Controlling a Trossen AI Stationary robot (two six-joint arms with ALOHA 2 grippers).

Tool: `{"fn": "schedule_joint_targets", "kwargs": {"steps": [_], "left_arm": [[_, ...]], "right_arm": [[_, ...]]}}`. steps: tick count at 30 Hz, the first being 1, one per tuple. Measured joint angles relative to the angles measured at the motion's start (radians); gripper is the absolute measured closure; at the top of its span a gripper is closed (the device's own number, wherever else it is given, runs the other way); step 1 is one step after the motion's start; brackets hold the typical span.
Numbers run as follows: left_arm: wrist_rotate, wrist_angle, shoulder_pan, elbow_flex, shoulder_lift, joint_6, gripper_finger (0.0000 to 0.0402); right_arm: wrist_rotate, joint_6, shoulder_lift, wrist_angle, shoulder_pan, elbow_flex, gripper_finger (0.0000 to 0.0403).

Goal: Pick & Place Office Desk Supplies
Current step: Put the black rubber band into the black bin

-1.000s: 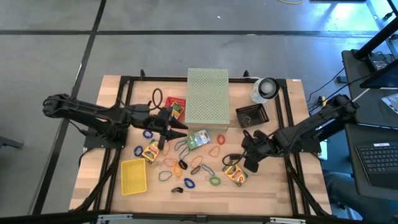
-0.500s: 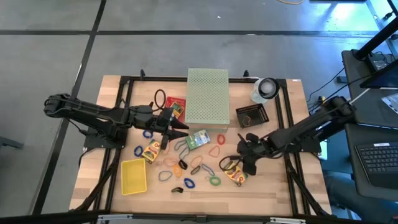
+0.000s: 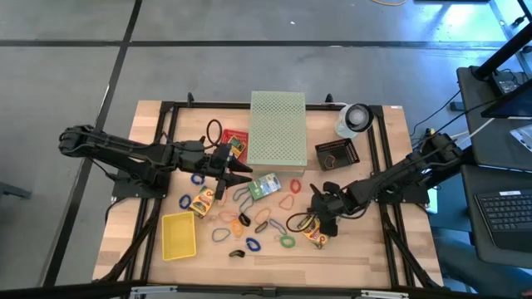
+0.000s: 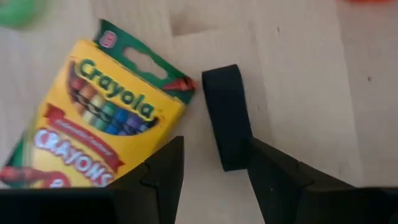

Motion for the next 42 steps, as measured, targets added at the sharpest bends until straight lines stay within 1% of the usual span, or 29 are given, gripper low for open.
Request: {"fn": "schedule_joint_targets", "kwargs": {"steps": [8,11,14,16,19,20,27,29,32,37,42], "left_arm": [[0.0,-0.008,0.0,0.0,0.0,0.0,0.0244],[0.0,-0.008,0.0,0.0,0.0,-0.001,0.0244],[0.0,-0.008,0.0,0.0,0.0,-0.001,0.0244],[0.0,-0.008,0.0,0.0,0.0,-0.001,0.0245],[0.0,-0.008,0.0,0.0,0.0,-0.002,0.0245],[0.0,-0.008,0.0,0.0,0.0,-0.002,0.0245],[0.0,-0.008,0.0,0.0,0.0,-0.018,0.0245],[0.001,-0.008,0.0,0.0,0.0,-0.018,0.0245],[0.002,-0.006,0.0,0.0,0.0,-0.034,0.0245],[0.019,-0.002,0.0,0.0,-0.021,-0.057,0.0245],[0.01,-0.018,0.0,-0.001,-0.078,-0.08,0.0245]], "right_arm": [[0.033,-0.024,0.035,0.02,-0.034,0.0,0.0232],[0.034,-0.028,0.043,0.02,-0.044,0.0,0.0242],[0.034,-0.037,0.047,0.019,-0.049,0.002,0.0273],[0.036,-0.042,0.048,0.021,-0.049,0.002,0.0308],[0.027,-0.046,0.048,0.027,-0.049,0.002,0.0378],[0.023,-0.047,0.048,0.027,-0.049,0.002,0.0388],[-0.006,0.013,0.038,0.018,-0.051,0.002,0.0396],[-0.029,0.039,0.015,-0.011,-0.051,-0.002,0.0397],[-0.029,0.085,-0.044,-0.025,-0.051,-0.001,0.0397],[0.021,0.159,-0.185,-0.087,-0.052,-0.001,0.0398],[0.093,0.241,-0.337,-0.169,-0.057,-0.001,0.0398]]}}
